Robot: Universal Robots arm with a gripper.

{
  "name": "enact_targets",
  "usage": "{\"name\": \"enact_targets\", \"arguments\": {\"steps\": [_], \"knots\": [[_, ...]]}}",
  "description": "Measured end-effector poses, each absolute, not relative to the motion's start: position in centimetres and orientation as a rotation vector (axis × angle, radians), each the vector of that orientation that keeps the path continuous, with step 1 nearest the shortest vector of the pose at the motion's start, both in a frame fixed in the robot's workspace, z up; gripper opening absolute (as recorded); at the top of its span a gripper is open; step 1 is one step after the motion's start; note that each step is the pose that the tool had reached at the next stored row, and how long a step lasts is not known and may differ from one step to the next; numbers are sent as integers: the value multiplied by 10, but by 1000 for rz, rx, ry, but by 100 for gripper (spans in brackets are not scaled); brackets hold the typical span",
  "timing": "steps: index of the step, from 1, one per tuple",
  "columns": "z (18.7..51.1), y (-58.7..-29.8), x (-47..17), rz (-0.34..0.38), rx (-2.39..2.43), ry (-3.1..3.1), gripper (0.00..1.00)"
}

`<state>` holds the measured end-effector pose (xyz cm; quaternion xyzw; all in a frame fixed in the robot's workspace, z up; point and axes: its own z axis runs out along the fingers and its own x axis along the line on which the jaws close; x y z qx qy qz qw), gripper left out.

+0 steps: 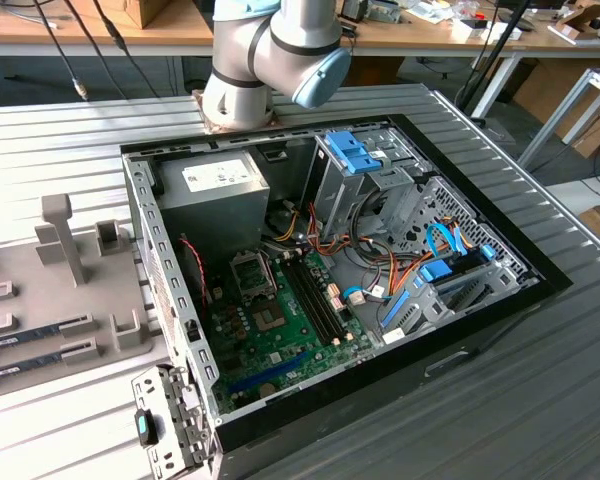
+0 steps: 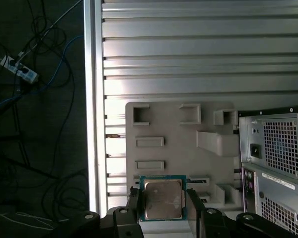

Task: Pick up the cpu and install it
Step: 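Pick up the cpu and move it towards the insertion slot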

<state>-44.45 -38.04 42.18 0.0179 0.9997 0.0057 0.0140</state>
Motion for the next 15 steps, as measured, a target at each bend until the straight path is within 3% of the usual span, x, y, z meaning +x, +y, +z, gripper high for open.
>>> {"name": "enact_targets", "arguments": {"steps": [15], "knots": [[422,-381,-441,18,56,3113,47]]}}
